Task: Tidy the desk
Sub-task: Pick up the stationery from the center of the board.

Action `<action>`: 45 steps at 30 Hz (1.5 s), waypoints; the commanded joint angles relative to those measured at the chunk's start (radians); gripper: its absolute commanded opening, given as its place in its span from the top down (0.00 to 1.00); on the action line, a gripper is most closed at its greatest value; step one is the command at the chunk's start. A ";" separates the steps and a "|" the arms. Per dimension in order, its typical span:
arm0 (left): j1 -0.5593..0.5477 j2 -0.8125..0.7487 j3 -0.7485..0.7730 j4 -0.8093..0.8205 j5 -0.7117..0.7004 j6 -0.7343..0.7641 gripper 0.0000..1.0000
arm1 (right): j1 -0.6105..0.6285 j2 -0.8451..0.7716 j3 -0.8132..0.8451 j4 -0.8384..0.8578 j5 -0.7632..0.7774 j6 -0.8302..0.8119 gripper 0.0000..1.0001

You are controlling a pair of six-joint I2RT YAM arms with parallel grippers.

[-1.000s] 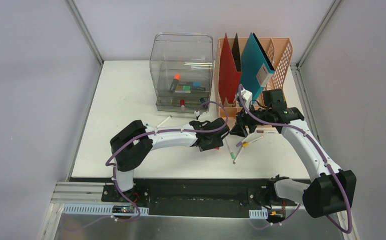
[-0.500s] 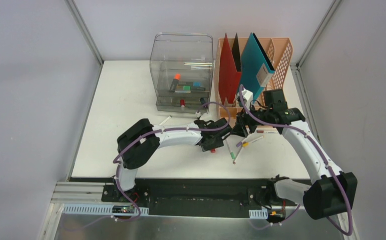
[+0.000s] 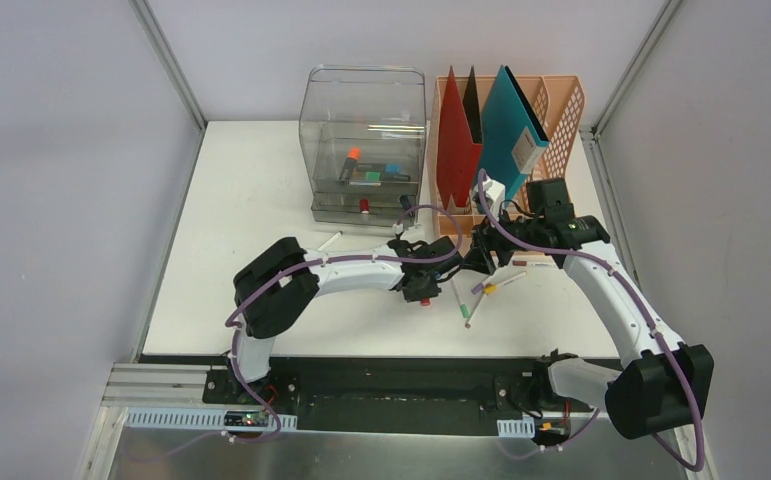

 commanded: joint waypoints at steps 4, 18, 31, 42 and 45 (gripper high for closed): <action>0.005 -0.089 -0.080 -0.025 -0.089 0.117 0.93 | -0.002 -0.024 0.021 0.009 -0.006 -0.021 0.41; 0.106 -0.399 -0.385 0.399 0.030 0.399 1.00 | -0.002 -0.029 0.018 0.011 0.000 -0.022 0.41; 0.282 -0.701 -0.667 0.829 0.215 0.526 1.00 | -0.003 -0.024 0.018 0.012 0.006 -0.024 0.41; 0.452 -0.652 -0.746 1.249 0.377 0.324 1.00 | -0.003 -0.019 0.017 0.011 0.013 -0.028 0.41; 0.470 -0.608 -0.742 1.342 0.365 0.272 1.00 | -0.002 -0.023 0.016 0.012 0.014 -0.029 0.41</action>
